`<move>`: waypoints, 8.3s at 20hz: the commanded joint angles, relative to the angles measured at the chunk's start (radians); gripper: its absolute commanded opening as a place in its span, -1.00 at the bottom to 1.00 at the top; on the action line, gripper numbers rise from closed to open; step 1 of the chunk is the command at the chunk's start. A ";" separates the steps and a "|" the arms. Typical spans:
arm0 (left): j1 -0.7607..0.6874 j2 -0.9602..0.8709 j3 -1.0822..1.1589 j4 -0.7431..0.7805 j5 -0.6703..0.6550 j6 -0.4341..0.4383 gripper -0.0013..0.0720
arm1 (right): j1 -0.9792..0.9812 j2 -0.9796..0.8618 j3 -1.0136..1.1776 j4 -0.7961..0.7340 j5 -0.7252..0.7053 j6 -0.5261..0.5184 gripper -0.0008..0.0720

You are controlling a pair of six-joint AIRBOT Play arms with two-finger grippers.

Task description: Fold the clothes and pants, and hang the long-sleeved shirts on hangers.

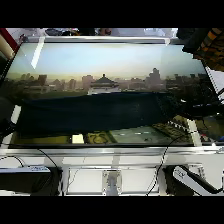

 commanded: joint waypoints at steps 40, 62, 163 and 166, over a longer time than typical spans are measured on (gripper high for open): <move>-0.051 -0.029 0.105 0.018 -0.051 0.126 0.64 | 0.001 0.000 0.000 0.051 -0.001 0.001 -0.06; -0.126 -0.182 0.190 -0.053 -0.137 0.140 -0.85 | 0.134 -0.001 0.000 0.073 -0.093 0.002 -0.06; -0.628 -0.023 0.236 0.158 -0.331 -0.267 0.58 | 1.336 -0.949 1.070 -0.500 0.376 0.161 -0.93; -0.613 -0.029 0.235 0.188 -0.320 -0.237 0.58 | 1.294 -0.918 1.070 -0.507 0.408 0.163 -0.93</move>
